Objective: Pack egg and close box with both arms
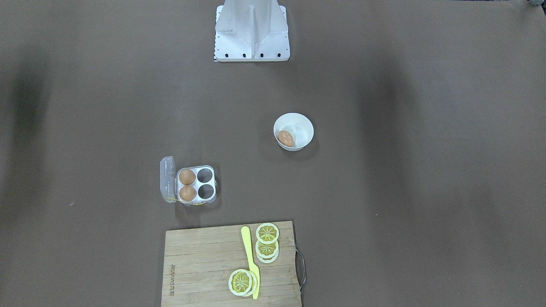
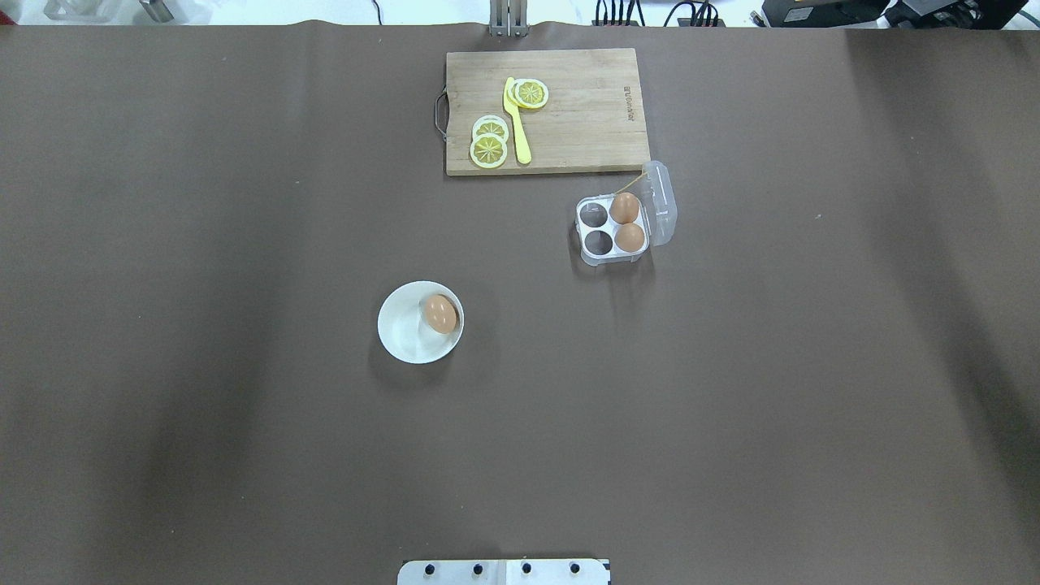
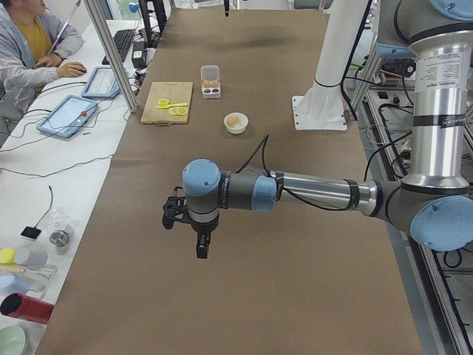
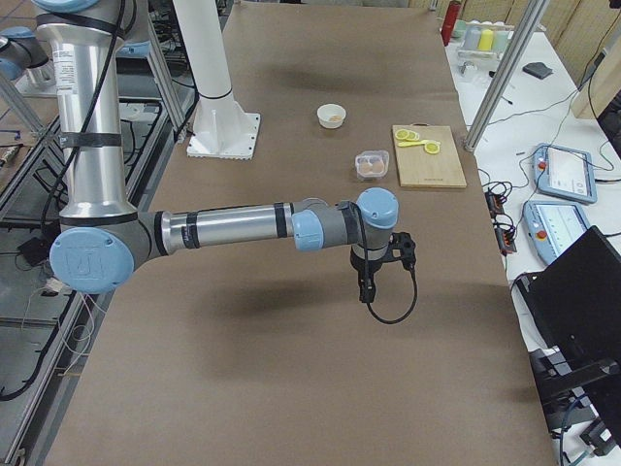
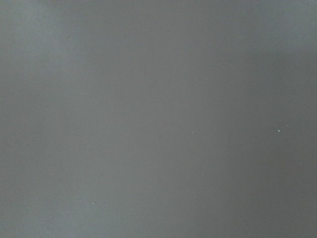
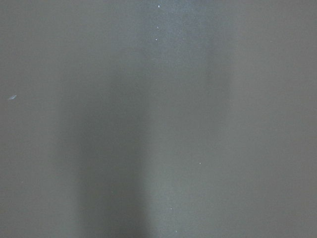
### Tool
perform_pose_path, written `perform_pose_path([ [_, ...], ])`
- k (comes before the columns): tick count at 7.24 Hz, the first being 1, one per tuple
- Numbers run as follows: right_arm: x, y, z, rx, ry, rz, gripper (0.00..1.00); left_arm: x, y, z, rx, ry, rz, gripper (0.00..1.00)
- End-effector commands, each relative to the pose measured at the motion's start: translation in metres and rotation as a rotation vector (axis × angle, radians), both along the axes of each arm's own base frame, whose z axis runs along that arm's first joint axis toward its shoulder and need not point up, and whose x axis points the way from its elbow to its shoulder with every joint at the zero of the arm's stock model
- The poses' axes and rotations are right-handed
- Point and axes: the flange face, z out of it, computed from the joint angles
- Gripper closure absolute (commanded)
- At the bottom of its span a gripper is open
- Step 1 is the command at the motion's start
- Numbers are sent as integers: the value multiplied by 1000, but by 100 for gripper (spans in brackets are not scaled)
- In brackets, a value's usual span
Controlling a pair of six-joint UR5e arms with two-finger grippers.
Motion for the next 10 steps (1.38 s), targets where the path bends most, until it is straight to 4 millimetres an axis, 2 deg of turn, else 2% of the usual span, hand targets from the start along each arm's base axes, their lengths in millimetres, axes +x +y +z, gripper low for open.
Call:
perform_pose_path([
  [1,0,0,-1,2,0,0,0,-1,8,4,7,0,-2,2],
  [3,0,1,0,-1,0,0,0,0,8,7,29,-1,1,2],
  [7,0,1,0,-10,0,11,0,2,7,0,53,8,2,2],
  [9,0,1,-1,-4,-3,11,0,3,-5,-15,71,19,1,3],
  [10,0,1,-2,-2,-3,11,0,8,1,-16,60,100,10,3],
])
